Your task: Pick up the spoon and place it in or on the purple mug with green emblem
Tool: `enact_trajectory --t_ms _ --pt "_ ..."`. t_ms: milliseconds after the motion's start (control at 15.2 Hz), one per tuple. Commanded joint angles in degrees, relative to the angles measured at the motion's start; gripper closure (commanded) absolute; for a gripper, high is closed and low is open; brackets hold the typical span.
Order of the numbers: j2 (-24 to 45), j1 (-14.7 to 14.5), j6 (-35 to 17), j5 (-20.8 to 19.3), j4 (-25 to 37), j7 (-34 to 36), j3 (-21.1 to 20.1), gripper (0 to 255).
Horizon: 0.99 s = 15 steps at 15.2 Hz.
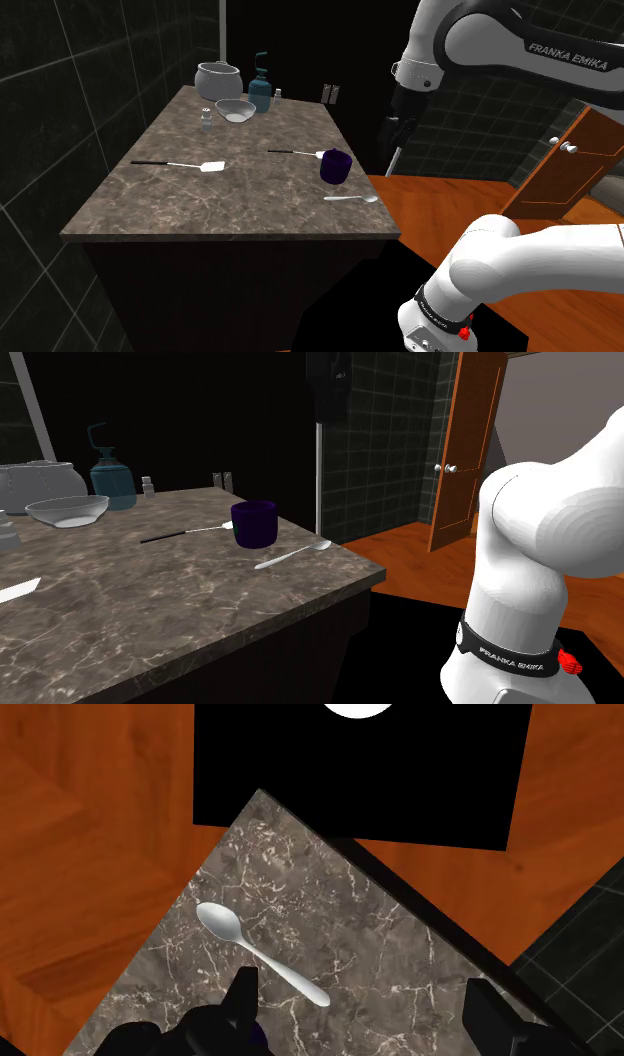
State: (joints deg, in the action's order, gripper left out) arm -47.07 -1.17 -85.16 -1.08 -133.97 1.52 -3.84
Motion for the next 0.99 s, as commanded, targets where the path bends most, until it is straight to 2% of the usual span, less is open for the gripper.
enact_trajectory --t_ms 0,462,924 --pt "0.0 0.0 0.0 0.0 0.0 0.0 0.0 0" --pt "-1.2 -2.5 -14.9 -3.1 -12.2 -18.3 11.4 0" --pt "6.4 -6.2 -30.6 -4.5 -18.0 -37.9 24.3 0"
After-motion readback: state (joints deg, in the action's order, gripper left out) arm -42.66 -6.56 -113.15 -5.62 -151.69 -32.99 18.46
